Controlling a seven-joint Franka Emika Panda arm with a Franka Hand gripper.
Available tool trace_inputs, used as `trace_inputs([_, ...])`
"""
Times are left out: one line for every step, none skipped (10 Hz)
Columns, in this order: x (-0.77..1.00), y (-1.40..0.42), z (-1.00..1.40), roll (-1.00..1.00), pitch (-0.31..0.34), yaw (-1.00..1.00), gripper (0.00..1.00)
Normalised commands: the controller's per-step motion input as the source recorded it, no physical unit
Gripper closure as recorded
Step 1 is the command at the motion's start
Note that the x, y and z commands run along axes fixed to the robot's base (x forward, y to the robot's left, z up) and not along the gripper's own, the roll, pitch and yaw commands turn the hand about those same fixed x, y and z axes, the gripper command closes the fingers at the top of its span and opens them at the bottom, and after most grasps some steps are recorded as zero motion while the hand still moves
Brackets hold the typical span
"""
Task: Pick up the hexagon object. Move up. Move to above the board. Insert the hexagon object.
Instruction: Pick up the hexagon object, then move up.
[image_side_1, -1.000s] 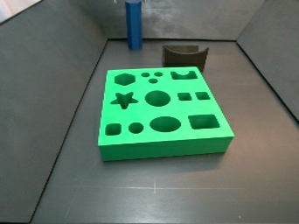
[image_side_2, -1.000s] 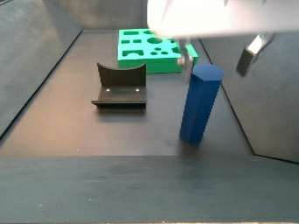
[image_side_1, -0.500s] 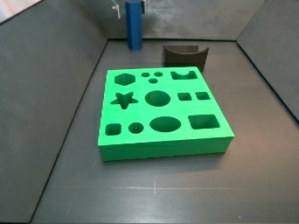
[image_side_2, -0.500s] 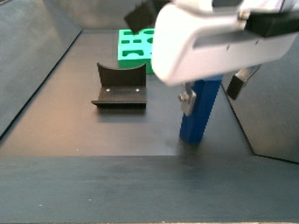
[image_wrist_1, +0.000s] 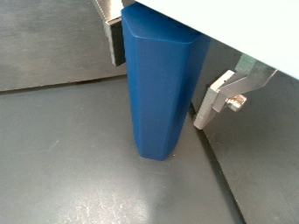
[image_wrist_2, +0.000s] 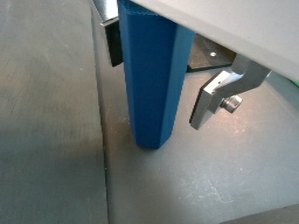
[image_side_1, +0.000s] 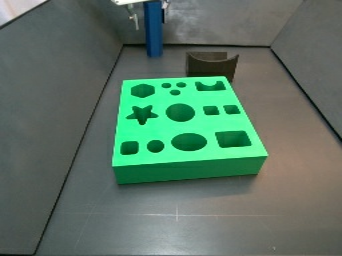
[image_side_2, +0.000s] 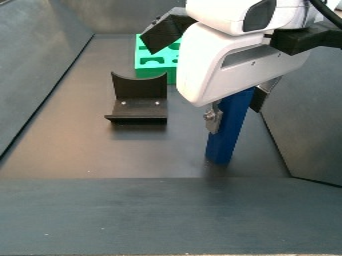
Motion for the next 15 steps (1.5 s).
trace_inputs([0.00, 0.05, 0.00, 0.00, 0.000, 0.01, 0.00])
trace_inputs([0.00, 0.00, 0.00, 0.00, 0.000, 0.00, 0.00])
trace_inputs([0.00, 0.00, 0.00, 0.00, 0.000, 0.00, 1.00])
trace_inputs([0.00, 0.00, 0.00, 0.00, 0.000, 0.00, 1.00])
trace_inputs([0.00, 0.00, 0.00, 0.00, 0.000, 0.00, 1.00])
trace_inputs([0.00, 0.00, 0.00, 0.00, 0.000, 0.00, 1.00])
trace_inputs([0.00, 0.00, 0.00, 0.00, 0.000, 0.00, 1.00])
trace_inputs([0.00, 0.00, 0.00, 0.00, 0.000, 0.00, 1.00])
trace_inputs([0.00, 0.00, 0.00, 0.00, 0.000, 0.00, 1.00])
trace_inputs([0.00, 0.00, 0.00, 0.00, 0.000, 0.00, 1.00])
trace_inputs([0.00, 0.00, 0.00, 0.00, 0.000, 0.00, 1.00])
trace_inputs([0.00, 0.00, 0.00, 0.00, 0.000, 0.00, 1.00])
trace_inputs([0.00, 0.00, 0.00, 0.00, 0.000, 0.00, 1.00])
trace_inputs([0.00, 0.00, 0.83, 0.00, 0.000, 0.00, 1.00])
trace_inputs([-0.02, -0.03, 0.83, -0.01, 0.010, -0.01, 1.00])
